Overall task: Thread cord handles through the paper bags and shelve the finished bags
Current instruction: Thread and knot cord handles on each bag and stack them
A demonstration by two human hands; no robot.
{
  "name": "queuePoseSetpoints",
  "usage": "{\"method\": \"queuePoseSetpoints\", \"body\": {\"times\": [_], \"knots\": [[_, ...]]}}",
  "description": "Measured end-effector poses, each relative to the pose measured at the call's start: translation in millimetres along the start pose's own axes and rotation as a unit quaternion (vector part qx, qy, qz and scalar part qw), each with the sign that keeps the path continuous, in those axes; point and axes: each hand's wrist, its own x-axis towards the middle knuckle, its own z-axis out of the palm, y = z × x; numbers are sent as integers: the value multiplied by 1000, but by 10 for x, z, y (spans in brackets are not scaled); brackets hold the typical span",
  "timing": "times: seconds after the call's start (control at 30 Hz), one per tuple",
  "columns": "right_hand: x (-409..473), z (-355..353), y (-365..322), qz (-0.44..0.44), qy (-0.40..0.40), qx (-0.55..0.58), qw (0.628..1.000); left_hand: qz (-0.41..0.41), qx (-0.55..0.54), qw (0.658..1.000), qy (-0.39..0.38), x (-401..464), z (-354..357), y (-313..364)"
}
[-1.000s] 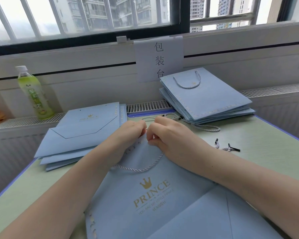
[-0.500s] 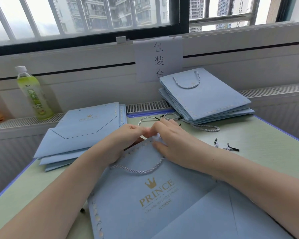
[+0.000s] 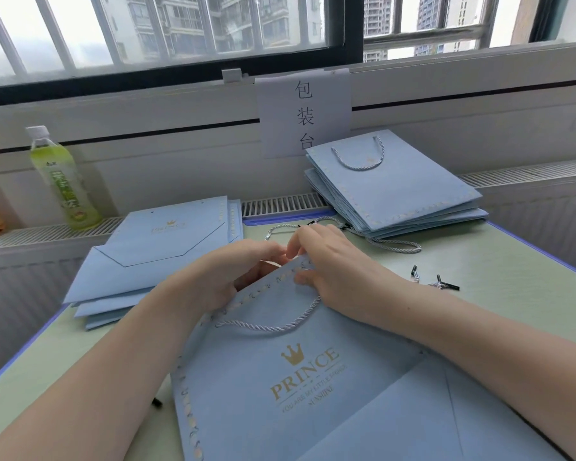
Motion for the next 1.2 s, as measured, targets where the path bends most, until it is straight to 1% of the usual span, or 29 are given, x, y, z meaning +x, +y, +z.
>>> {"method": "queuePoseSetpoints", "body": {"times": [0.07,0.1,0.2,0.27,0.33,0.4,0.47,0.57,0.63,0.73,0.83,0.93,1.0,1.1,1.2], "knots": [[-2,3,5,-3,4,4,1000,6,0,999,-33,-14,-26,-6],[-1,5,8,-7,9,3,1000,11,1,999,-36,-16,-37,-12],[2,1,16,-27,29,-22,999,47,-7,999,-24,-13,-55,-27],[-4,-11,20,-34,39,-38,998,74,-15,996,-37,-9,-72,-41],[-18,-38,21,-30,42,-51,997,91,-10,995,-49,8,-95,-59],[-28,-51,22,-17,33,-60,998,110,10,993,-37,33,-100,-79],[-38,-51,19,5,8,-65,998,132,38,991,-5,64,-78,-93],[-48,-40,2,37,-55,-80,995,158,76,983,63,88,-30,-106],[-53,-33,1,51,-89,-88,991,174,120,973,95,101,-10,-105],[-57,-29,8,50,-117,-92,988,206,178,953,132,130,10,-120],[-39,-48,20,-3,-104,-82,991,252,207,928,178,148,9,-125],[-35,-62,-5,-119,-19,-111,986,290,223,897,246,140,-23,-97],[-50,-45,-34,-150,10,-122,981,306,226,880,285,130,-47,-72],[-74,-17,-88,-169,-2,-116,979,310,212,869,323,143,-80,-77],[-94,9,-128,-181,-43,-133,974,295,205,858,367,172,-128,-109]]}}
